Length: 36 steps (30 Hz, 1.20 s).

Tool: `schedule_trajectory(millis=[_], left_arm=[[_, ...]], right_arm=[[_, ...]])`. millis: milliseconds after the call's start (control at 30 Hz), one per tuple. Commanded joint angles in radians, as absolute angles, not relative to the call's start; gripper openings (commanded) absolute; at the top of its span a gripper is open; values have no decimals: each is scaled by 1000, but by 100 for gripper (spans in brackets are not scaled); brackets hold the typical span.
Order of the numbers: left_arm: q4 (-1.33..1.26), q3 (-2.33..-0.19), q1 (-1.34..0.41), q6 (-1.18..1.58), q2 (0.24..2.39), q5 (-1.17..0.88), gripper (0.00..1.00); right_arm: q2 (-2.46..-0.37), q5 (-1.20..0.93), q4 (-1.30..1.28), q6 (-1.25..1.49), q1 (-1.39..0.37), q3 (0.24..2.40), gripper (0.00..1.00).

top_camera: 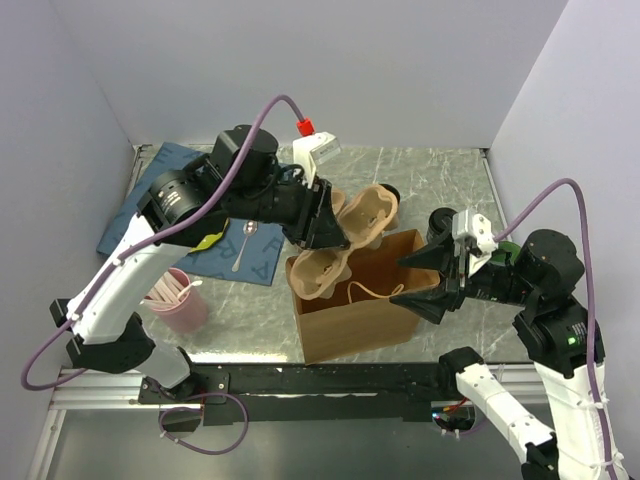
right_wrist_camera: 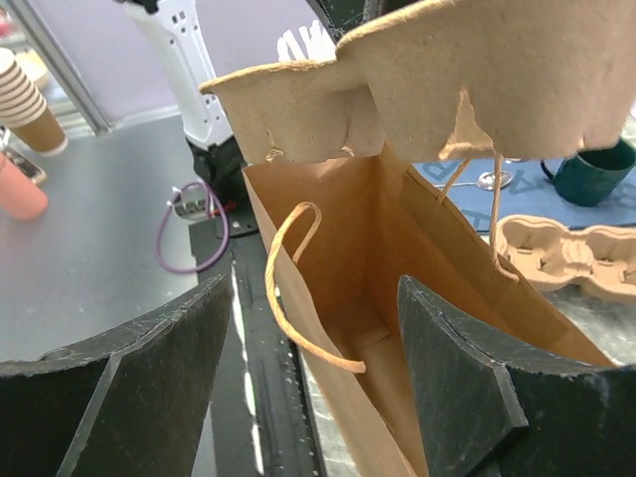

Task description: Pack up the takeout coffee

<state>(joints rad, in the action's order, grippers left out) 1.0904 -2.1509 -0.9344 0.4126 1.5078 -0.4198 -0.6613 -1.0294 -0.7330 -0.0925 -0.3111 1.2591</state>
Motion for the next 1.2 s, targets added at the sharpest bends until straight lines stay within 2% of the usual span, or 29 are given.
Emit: schedule_trajectory(millis=[0, 300, 500, 600, 700, 733, 800, 833, 900, 1033, 1167], left_arm=[[1092, -2201, -954, 402, 1522, -400, 28], [1118, -2171, -962, 367, 1522, -380, 27], [1118, -2134, -963, 362, 1517, -368, 27], [1131, -2135, -965, 360, 1529, -347, 27], [1141, -2163, -969, 364, 1554, -337, 26], [1144, -2175, -973, 365, 1566, -330, 26], [1150, -2175, -983, 362, 1578, -315, 25], [1152, -2168, -989, 359, 1588, -311, 25], [1155, -2155, -1009, 353, 1595, -290, 25], [1172, -2082, -1063, 333, 1595, -220, 25], [1183, -2074, -1091, 327, 1601, -187, 25]], right_arm=[[-655, -1000, -718, -184, -353, 1276, 75], [-727, -893, -730, -227, -527, 1308, 72], [-787, -701, -799, -273, -704, 1345, 70], [-801, -559, -781, -270, -813, 1344, 66], [-807, -467, -773, -272, -883, 1341, 56], [-807, -451, -775, -273, -899, 1344, 46], [-802, -398, -775, -276, -948, 1344, 34], [-799, -384, -773, -278, -963, 1341, 22], [-785, -362, -767, -278, -995, 1333, 11], [-764, -354, -759, -282, -1020, 1309, 0], [-750, -347, -746, -276, -1042, 1286, 0]])
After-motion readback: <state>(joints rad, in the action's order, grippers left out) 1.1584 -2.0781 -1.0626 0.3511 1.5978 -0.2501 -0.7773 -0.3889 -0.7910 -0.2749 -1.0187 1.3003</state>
